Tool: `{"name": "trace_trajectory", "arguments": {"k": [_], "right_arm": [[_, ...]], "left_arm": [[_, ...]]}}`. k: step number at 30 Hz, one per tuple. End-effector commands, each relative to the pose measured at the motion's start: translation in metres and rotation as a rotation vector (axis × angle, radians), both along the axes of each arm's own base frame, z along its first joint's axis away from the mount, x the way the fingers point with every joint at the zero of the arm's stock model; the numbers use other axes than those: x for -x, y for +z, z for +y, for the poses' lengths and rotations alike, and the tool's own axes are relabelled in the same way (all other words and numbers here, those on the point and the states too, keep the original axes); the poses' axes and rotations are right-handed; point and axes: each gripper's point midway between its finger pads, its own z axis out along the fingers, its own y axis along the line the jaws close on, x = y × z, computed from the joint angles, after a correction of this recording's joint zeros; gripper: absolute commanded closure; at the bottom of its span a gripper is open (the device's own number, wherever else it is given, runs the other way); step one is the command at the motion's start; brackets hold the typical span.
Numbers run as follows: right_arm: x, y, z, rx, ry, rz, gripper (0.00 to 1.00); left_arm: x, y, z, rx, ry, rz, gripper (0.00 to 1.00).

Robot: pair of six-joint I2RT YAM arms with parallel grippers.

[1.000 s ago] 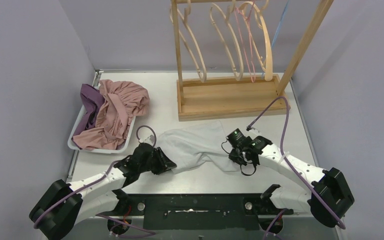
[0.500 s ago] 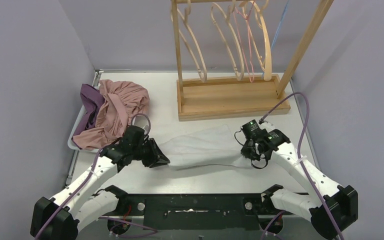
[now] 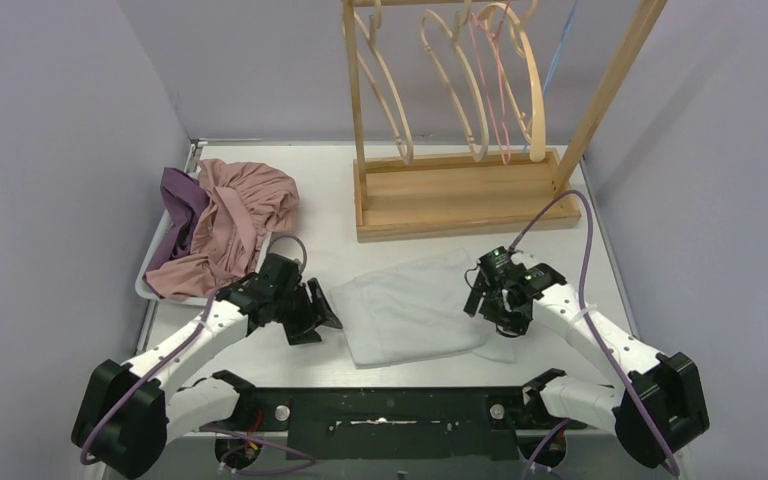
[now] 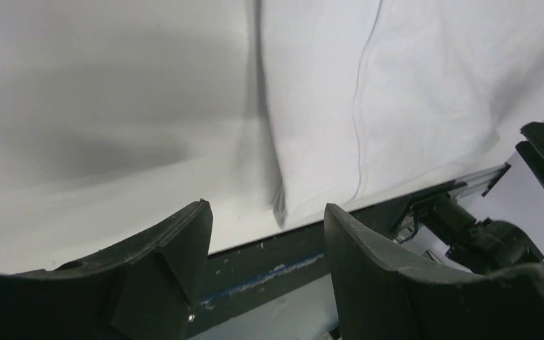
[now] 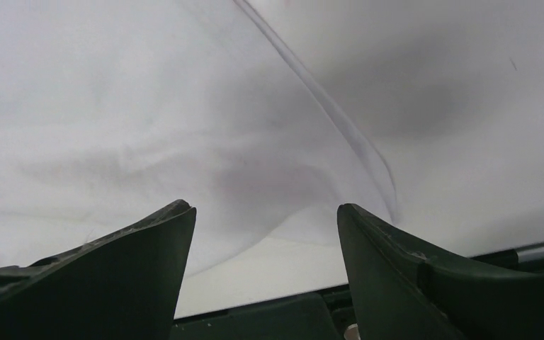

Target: Place the skirt on the hanger

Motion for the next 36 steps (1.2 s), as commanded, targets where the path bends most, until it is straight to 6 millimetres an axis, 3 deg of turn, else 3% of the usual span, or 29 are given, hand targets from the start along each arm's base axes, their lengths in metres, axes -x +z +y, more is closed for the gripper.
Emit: {"name": "trace_trajectory", "arguments": {"k": [1, 3, 7, 10, 15, 22, 30, 33, 36], "right_arm": [[-0.067, 0.017, 0.010, -0.011, 0.066, -0.234, 0.25], [-0.088, 0.015, 0.007, -0.014, 0.058, -0.300, 0.26], [-0.122, 0.018, 0.005, -0.003, 0.063, -0.423, 0.28], [-0.141, 0.018, 0.009, -0.025, 0.083, -0.487, 0.29], [-0.162, 0.001, 0.016, -0.010, 0.124, -0.459, 0.32], [-0.183, -0.017, 0.019, 0.045, 0.151, -0.399, 0.34], [-0.180, -0.044, 0.039, 0.040, 0.239, -0.310, 0.42], [-0.178, -0.052, 0.042, 0.036, 0.230, -0.292, 0.53], [-0.177, -0.054, 0.042, 0.025, 0.204, -0.298, 0.74]], "left_arm": [[-0.068, 0.014, -0.011, -0.004, 0.054, -0.212, 0.41], [-0.084, 0.003, 0.001, -0.089, 0.084, -0.220, 0.41], [-0.115, 0.000, -0.002, -0.131, 0.102, -0.240, 0.41], [-0.125, -0.020, 0.010, -0.205, 0.138, -0.207, 0.41], [-0.131, -0.040, 0.010, -0.246, 0.111, -0.155, 0.42], [-0.119, -0.060, 0.011, -0.298, 0.041, -0.044, 0.50], [-0.097, -0.067, -0.006, -0.266, -0.089, 0.033, 0.56], [-0.093, -0.061, -0.014, -0.218, -0.110, 0.036, 0.56], [-0.091, -0.061, -0.022, -0.157, -0.115, 0.036, 0.60]]}}
